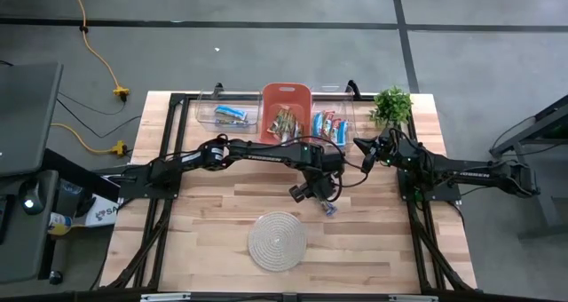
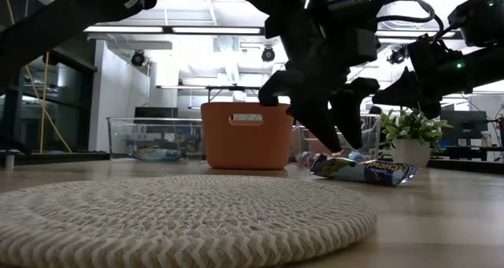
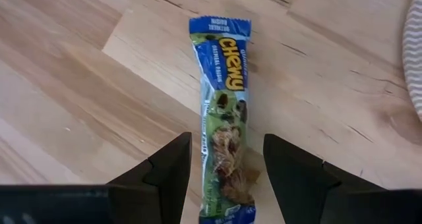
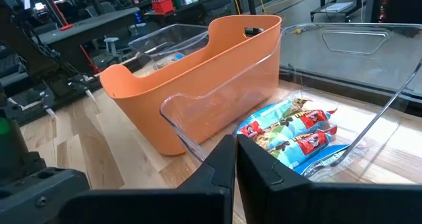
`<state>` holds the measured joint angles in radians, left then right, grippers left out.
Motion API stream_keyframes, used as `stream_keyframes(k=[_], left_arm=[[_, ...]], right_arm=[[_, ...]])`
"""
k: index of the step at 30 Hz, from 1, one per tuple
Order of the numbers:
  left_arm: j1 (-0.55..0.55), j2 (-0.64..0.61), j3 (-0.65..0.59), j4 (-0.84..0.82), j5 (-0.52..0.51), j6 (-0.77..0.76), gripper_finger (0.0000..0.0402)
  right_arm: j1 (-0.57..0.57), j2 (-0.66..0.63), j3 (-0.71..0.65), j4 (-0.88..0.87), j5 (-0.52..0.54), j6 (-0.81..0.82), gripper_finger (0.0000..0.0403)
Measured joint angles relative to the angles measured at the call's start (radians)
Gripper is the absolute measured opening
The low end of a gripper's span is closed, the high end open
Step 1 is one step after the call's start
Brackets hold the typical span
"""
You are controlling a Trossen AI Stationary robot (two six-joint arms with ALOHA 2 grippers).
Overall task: Pick and place Granola Bars by type
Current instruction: Put the blue granola bar into the left transparent bin
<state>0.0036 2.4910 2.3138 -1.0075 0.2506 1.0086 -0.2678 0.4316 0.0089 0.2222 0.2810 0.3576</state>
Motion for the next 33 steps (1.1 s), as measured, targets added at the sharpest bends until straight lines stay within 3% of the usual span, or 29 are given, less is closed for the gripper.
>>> stream_keyframes(k=[6, 17, 33], left_arm=[[0.002, 0.0, 0.0, 0.011, -0.002, -0.028, 0.019], [-0.012, 0.018, -0.001, 0.039, -0.051, -0.045, 0.0283], [-0.031, 0.074, 0.003, 0.07, -0.101, -0.045, 0.0287]], right_arm=[[0.0, 0.0, 0.0, 0.0, 0.0, 0.0, 0.0], [0.0, 0.0, 0.0, 0.0, 0.0, 0.0, 0.0], [0.0, 0.0, 0.0, 0.0, 0.0, 0.0, 0.0]])
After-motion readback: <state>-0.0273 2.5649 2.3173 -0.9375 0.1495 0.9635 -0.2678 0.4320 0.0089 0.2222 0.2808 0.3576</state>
